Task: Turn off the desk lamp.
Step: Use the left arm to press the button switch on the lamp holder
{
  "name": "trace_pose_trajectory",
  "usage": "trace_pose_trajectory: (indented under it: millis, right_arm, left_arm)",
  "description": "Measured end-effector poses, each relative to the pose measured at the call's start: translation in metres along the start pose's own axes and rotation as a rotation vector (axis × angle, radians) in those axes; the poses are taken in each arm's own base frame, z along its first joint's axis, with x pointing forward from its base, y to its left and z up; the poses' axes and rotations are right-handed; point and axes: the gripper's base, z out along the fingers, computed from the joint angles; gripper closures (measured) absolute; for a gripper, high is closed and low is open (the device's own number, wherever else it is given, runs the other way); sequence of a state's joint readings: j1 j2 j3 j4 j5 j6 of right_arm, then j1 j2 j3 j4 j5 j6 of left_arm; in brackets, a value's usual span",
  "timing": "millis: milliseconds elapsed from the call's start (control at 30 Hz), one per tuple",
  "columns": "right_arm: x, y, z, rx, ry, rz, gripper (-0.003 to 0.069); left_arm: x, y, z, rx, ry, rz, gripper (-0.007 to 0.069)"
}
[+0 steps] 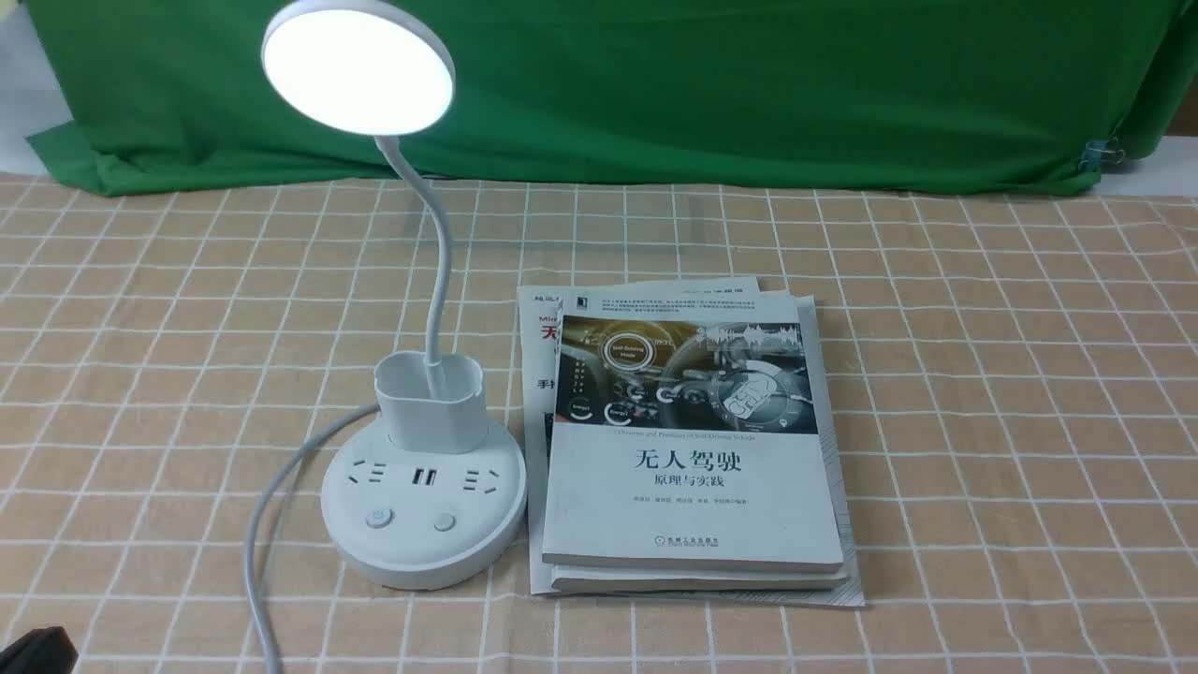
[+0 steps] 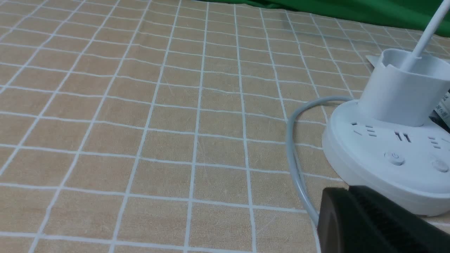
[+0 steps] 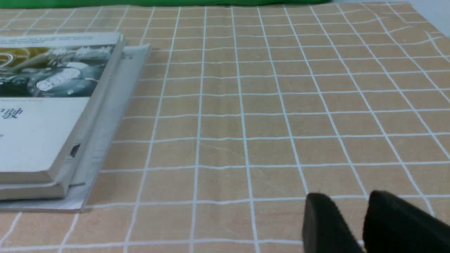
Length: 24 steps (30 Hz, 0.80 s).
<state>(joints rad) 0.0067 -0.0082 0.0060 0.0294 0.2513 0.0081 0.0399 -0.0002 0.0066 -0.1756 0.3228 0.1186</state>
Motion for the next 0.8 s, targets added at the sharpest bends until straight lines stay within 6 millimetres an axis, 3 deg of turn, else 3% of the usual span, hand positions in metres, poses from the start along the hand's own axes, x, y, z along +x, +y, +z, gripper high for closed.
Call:
trace_pose_trajectory:
  millis: [633,800]
  right_arm:
    - [0.0,0.0,0.0,0.0,0.0,0.0,0.0416]
    - [0.0,0.0,0.0,0.0,0.0,0.0,0.0416]
  left_arm:
    - [-0.006,0.001,0.0,-0.006,-0.066,-0.009,0.0627]
    - [-0.013,-0.001,-0.001,0.033,-0.141,-0.242,0.0627]
